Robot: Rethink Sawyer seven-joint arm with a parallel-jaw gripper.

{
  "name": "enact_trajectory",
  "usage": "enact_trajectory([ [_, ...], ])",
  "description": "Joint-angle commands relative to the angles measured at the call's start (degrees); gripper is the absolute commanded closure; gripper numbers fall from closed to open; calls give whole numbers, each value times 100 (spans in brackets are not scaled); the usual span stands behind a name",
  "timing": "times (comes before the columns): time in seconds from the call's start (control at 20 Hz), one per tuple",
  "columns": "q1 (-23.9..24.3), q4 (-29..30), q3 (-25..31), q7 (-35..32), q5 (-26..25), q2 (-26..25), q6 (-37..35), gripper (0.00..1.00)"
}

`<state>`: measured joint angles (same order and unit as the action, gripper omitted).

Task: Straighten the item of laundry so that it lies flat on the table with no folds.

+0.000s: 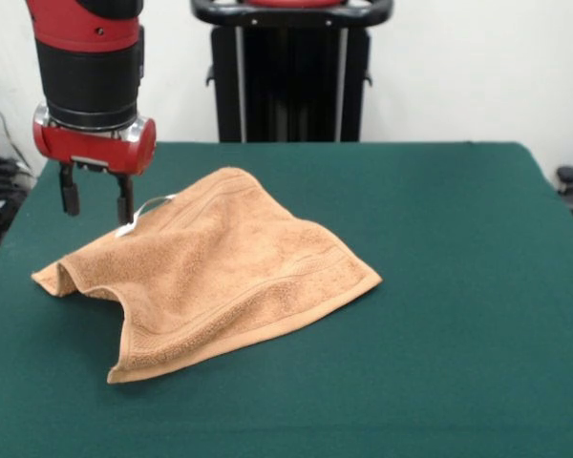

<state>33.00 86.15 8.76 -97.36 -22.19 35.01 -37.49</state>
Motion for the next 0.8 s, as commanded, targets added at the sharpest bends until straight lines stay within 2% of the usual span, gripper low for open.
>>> enact_trajectory([
  [0.05, -124, 520, 550, 123, -88, -366, 219, 0],
  [0.3, 84, 590, 690, 339, -64, -395, 231, 0],
  [0.8, 218, 661, 626, 375, -82, -190, 9, 0],
])
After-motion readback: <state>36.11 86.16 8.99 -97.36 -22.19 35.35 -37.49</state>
